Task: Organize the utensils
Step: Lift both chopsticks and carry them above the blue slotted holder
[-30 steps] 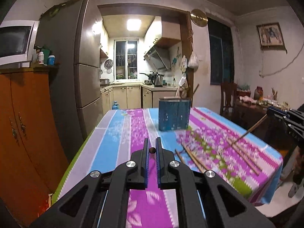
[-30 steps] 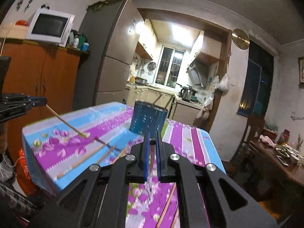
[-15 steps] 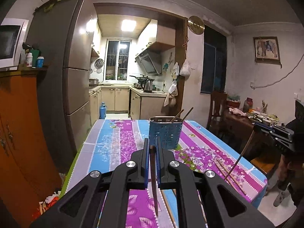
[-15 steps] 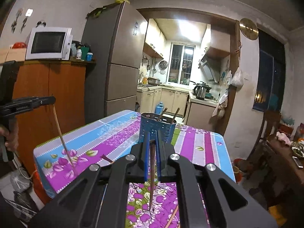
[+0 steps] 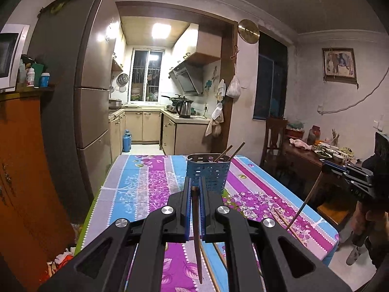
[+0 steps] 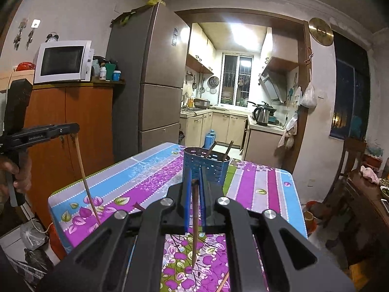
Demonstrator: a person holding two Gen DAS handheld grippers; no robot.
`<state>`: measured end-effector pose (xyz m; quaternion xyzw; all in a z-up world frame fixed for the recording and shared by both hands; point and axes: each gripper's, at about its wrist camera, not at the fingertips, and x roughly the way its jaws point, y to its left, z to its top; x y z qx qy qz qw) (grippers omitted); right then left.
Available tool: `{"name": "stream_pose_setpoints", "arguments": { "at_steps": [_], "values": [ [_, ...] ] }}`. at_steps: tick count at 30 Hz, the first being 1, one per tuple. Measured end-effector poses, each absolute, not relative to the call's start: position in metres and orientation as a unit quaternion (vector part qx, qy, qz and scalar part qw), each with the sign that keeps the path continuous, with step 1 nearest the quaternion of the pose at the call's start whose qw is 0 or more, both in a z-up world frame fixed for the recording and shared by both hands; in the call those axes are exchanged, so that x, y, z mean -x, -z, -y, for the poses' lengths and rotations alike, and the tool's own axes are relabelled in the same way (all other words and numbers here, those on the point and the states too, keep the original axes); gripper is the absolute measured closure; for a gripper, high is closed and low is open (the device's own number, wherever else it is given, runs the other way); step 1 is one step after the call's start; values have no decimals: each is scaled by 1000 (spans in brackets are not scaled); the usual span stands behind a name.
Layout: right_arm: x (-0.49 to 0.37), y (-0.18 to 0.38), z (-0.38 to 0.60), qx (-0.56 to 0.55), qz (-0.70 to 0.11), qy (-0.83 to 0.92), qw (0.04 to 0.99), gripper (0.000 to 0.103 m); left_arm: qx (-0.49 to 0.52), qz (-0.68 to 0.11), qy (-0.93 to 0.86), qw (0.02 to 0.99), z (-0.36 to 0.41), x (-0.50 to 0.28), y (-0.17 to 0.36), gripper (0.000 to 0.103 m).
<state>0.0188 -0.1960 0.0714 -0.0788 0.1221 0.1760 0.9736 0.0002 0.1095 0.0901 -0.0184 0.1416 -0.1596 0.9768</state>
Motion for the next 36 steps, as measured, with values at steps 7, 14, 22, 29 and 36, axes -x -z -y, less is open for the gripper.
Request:
{"name": "stream_pose_setpoints", "arguments": {
  "at_steps": [7, 14, 22, 29, 36],
  "values": [
    [-32, -97, 189, 77, -100, -187, 974, 98, 12, -121, 180, 976, -100, -17, -110, 95],
    [-65, -149, 189, 58, -66, -198, 976, 98, 19, -87, 210, 974, -83, -67, -155, 95],
    [-123, -214, 186, 60, -3, -175, 983, 98, 5, -31, 200, 979, -49, -144, -202, 95],
    [-199, -227, 192, 27, 16, -152, 988, 98, 9, -7, 193, 981, -15, -220, -210, 95],
    [-265, -195, 193, -7, -5, -145, 989, 98, -8, -10, 181, 983, 9, -272, -185, 95]
  ]
}}
